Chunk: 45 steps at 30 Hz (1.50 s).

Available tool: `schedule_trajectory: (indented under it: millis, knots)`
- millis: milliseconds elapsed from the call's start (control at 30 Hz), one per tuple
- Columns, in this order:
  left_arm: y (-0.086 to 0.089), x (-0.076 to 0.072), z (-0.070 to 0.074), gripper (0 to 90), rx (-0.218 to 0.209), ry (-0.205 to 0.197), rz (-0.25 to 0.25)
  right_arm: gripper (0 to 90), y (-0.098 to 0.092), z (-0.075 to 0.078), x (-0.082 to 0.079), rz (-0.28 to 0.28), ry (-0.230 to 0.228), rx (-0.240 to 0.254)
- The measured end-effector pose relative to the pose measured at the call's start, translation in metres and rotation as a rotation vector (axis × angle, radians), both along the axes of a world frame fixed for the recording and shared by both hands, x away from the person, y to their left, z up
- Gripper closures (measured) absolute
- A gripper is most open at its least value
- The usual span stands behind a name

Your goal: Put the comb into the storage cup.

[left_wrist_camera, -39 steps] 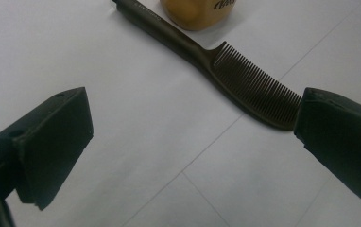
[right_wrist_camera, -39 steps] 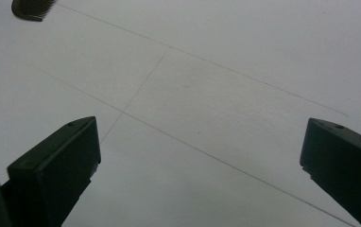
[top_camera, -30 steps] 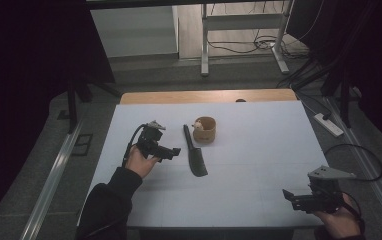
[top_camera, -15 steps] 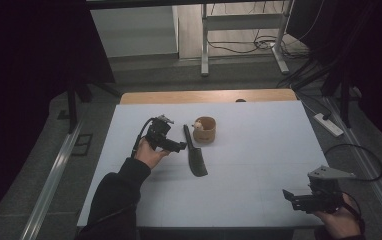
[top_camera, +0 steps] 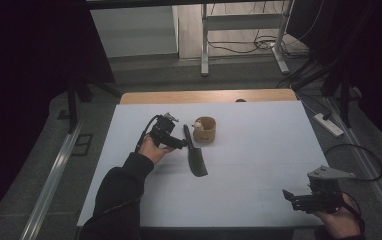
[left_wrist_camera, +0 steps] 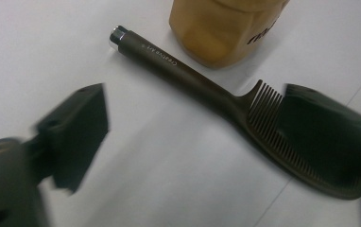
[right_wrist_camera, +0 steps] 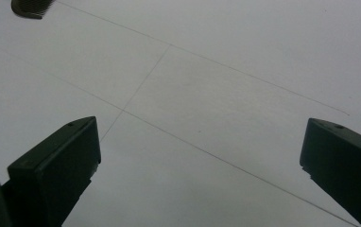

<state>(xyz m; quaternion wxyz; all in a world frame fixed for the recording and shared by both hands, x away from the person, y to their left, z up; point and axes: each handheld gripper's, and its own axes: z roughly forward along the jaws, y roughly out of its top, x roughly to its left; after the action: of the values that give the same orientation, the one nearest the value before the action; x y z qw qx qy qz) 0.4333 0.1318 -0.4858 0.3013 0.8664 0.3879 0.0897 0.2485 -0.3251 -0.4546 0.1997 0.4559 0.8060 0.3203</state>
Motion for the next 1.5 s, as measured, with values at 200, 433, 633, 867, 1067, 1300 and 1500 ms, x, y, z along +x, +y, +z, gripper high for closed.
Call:
schedule_trajectory:
  millis: [200,433,633,867,1067,1300,1500]
  knots:
    - [-0.004,0.007,-0.001,46.0,0.006,-0.003,-0.011,0.2,0.000,0.000,0.000,0.000,0.001,0.000]
    - [-0.011,0.022,-0.003,79.0,-0.023,0.042,-0.001,0.3,0.000,0.000,0.000,0.000,0.001,0.000]
    - [-0.018,0.034,-0.006,88.4,-0.029,0.049,0.011,0.4,0.000,0.000,0.000,-0.001,0.003,-0.001]
    - [-0.018,0.046,-0.010,88.4,-0.029,0.056,0.059,0.9,0.000,0.000,0.000,0.000,0.006,-0.002]
    - [-0.022,0.051,-0.012,88.5,-0.033,0.053,0.076,0.9,0.000,0.000,0.000,0.006,0.006,-0.004]
    - [-0.028,0.056,-0.014,88.4,-0.023,0.045,0.077,1.0,0.000,0.000,0.000,0.007,0.007,-0.006]
    - [-0.030,0.061,-0.018,88.4,-0.012,0.049,0.081,1.1,0.001,-0.001,0.000,0.009,0.008,-0.008]
